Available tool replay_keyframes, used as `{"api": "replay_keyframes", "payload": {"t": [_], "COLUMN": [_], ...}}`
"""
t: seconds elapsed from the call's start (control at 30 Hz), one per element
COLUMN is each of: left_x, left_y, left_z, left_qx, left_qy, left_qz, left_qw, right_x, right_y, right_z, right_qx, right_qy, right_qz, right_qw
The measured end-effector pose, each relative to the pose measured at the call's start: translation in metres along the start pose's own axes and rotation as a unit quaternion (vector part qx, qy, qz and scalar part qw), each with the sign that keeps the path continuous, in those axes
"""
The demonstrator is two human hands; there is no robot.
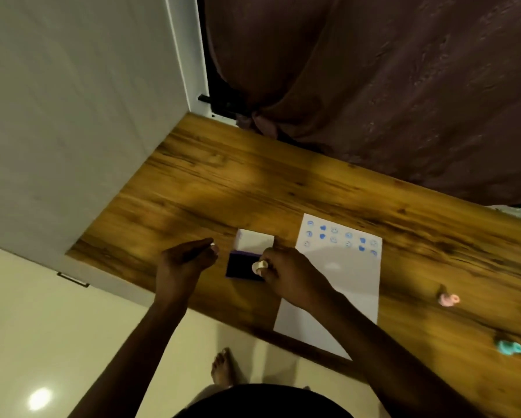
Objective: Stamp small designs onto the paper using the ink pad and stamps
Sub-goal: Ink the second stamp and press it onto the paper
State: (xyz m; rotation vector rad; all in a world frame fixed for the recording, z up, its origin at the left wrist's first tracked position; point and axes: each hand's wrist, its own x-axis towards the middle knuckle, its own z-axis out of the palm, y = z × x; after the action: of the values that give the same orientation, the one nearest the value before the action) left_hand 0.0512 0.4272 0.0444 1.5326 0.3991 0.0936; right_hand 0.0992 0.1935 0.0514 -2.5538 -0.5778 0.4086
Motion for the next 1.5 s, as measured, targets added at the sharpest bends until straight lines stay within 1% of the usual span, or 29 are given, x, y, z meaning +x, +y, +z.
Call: {"api": "replay_keyframes", "payload": {"t": [0.1, 0.2, 0.4, 0.57, 0.7, 0.77, 0.93, 0.97, 1.03, 1.1, 1.17, 1.23, 1.3, 1.37, 1.43, 1.5], "left_x": [0.005, 0.009, 0.020, 0.026, 0.030, 0.031, 0.028, 0.027, 0.025, 0.023, 0.022, 0.021, 0.020, 0.018, 0.016, 0.016], "left_y": [-0.002, -0.004, -0.009, -0.010, -0.006, -0.004, 0.004, 0.005, 0.007, 0.007, 0.007, 0.003, -0.001, -0.006, -0.011, -0.014], "left_z": [-0.013, -0.018, -0.026, -0.022, -0.014, -0.011, -0.005, -0.004, 0.000, 0.004, 0.007, 0.012, 0.019, 0.028, 0.037, 0.044], "left_qx": [-0.019, -0.009, -0.031, -0.036, -0.012, 0.002, 0.007, 0.006, 0.002, 0.009, 0.018, 0.014, 0.009, 0.008, 0.016, 0.023], "left_qy": [0.006, 0.008, -0.001, -0.028, -0.035, -0.038, -0.041, -0.047, -0.061, -0.071, -0.084, -0.100, -0.105, -0.111, -0.119, -0.132], "left_qz": [-0.011, -0.016, -0.031, -0.026, -0.020, -0.013, -0.001, 0.003, 0.007, 0.005, 0.007, 0.003, -0.017, -0.041, -0.054, -0.053], "left_qw": [1.000, 1.000, 0.999, 0.999, 0.999, 0.999, 0.999, 0.999, 0.998, 0.997, 0.996, 0.995, 0.994, 0.993, 0.991, 0.990], "right_x": [0.019, 0.030, 0.039, 0.047, 0.051, 0.053, 0.054, 0.053, 0.050, 0.046, 0.042, 0.035, 0.025, 0.014, 0.005, -0.001], "right_y": [-0.015, -0.024, -0.039, -0.053, -0.059, -0.061, -0.057, -0.057, -0.055, -0.047, -0.031, -0.010, 0.017, 0.045, 0.066, 0.077], "right_z": [0.017, 0.028, 0.046, 0.056, 0.058, 0.056, 0.050, 0.047, 0.035, 0.017, -0.001, -0.022, -0.039, -0.047, -0.048, -0.044], "right_qx": [-0.087, -0.131, -0.196, -0.280, -0.271, -0.260, -0.186, -0.162, -0.099, -0.028, 0.036, 0.088, 0.081, 0.038, -0.006, -0.048], "right_qy": [-0.007, -0.012, -0.043, -0.098, -0.102, -0.118, -0.131, -0.124, -0.074, -0.046, -0.027, 0.026, 0.093, 0.128, 0.128, 0.113], "right_qz": [-0.036, -0.052, -0.019, 0.025, 0.052, 0.067, 0.095, 0.097, 0.086, 0.086, 0.102, 0.141, 0.174, 0.217, 0.263, 0.276], "right_qw": [0.996, 0.990, 0.980, 0.955, 0.956, 0.956, 0.969, 0.974, 0.989, 0.995, 0.994, 0.986, 0.977, 0.967, 0.956, 0.953]}}
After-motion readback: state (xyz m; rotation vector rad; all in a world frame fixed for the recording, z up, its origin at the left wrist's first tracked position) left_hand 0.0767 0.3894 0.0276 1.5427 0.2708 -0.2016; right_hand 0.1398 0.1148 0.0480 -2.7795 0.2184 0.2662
